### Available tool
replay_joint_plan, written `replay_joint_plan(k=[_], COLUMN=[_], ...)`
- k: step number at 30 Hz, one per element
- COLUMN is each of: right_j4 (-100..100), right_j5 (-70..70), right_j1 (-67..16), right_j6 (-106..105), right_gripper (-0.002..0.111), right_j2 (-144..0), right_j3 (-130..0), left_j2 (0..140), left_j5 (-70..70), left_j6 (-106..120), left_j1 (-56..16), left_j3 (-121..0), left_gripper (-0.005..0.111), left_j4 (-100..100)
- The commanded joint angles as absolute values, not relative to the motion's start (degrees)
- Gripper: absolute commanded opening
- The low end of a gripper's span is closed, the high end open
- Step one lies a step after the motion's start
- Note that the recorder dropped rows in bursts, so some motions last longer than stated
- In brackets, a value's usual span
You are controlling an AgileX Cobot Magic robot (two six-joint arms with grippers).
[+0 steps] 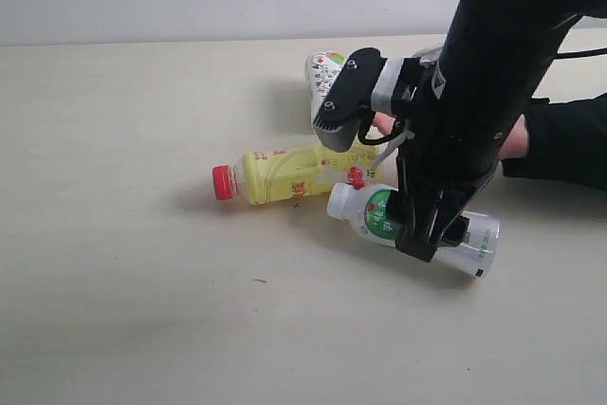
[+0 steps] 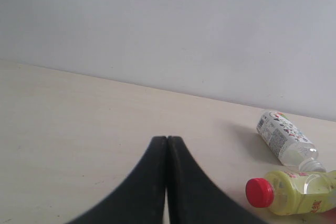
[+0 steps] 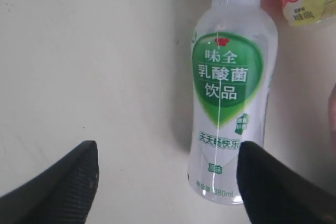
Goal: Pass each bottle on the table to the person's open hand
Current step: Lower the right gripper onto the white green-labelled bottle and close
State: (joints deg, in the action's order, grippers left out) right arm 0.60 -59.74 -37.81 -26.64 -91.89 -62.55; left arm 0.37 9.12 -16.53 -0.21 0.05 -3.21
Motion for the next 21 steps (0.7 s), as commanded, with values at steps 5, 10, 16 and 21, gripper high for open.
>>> replay_joint_plan(k=[5, 10, 16, 21], right_j4=[4.71, 5.16, 8.65, 9.14], right_j5=[-56.93, -55.58, -53.31, -50.56], right_j1=[-37.95, -37.95, -37.95, -37.95], right_j6=[-27.28, -27.28, -26.77, -26.65], right_gripper=[0.075, 0.076, 0.076, 0.076], right_j2=[-95.87, -98.69, -101.09, -101.43], right_j3=[-63.09, -63.09, -63.18, -63.18], left_j2=[0.0, 0.0, 0.0, 0.0], left_j5=[8.63, 8.63, 8.63, 8.63], left_j6=[-16.67, -16.67, -16.67, -16.67], left_j1=[-0.04, -0.04, -0.04, -0.04], left_j3=[0.0, 0.0, 0.0, 0.0], left_gripper=[0.002, 0.002, 0.002, 0.002], left_j4=[-3.43, -3.43, -3.43, -3.43])
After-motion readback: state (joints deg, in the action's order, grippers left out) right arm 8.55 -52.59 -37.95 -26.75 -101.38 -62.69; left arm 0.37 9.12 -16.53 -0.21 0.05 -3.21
